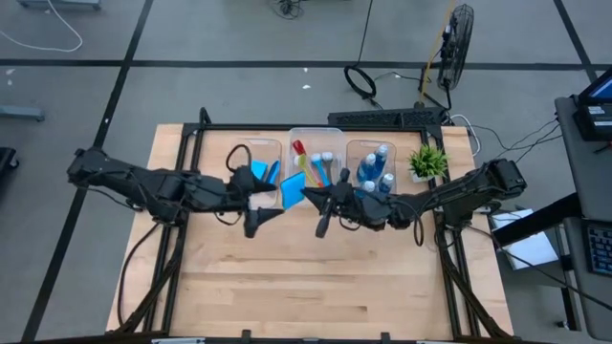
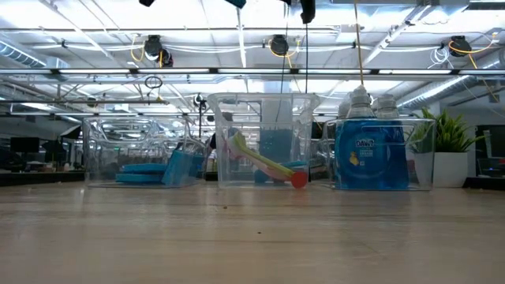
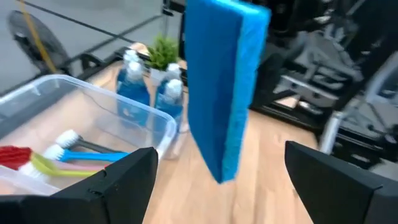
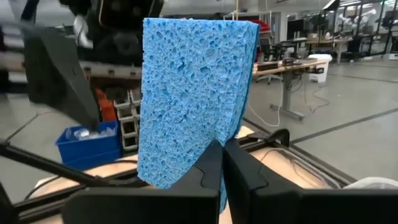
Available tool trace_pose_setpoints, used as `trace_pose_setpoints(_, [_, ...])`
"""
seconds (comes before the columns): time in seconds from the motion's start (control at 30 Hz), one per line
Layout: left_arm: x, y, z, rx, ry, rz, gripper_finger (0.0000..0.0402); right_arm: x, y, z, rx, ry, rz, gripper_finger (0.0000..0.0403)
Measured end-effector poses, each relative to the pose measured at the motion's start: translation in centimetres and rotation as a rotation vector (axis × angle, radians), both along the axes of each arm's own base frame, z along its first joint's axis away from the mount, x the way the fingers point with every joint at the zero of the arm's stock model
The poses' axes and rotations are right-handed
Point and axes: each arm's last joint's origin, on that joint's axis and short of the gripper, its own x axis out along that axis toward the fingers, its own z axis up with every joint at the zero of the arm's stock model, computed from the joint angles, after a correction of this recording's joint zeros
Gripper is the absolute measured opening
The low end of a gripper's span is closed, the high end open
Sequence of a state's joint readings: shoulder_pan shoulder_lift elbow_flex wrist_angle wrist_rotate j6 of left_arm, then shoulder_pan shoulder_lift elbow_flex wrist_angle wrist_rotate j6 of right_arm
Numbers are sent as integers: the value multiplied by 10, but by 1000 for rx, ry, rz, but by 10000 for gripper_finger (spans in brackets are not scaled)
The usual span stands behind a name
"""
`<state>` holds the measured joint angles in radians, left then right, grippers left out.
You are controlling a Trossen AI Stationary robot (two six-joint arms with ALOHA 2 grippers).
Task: Pick & Place Kitchen Sink Supplies
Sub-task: Put the blue sponge into the left transparent bin
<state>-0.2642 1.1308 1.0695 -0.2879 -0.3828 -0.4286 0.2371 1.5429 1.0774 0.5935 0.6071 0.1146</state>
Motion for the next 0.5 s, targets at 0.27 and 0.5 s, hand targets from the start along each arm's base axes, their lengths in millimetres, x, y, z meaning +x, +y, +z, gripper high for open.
trace_pose_setpoints(0.27, [17,0,-16,62,48,127,351,0,0,-2,-4,18,-2,0])
trace_pose_setpoints(0.5, [30,5,-21,64,38,165,351,0,0,-6,3,52,1,0])
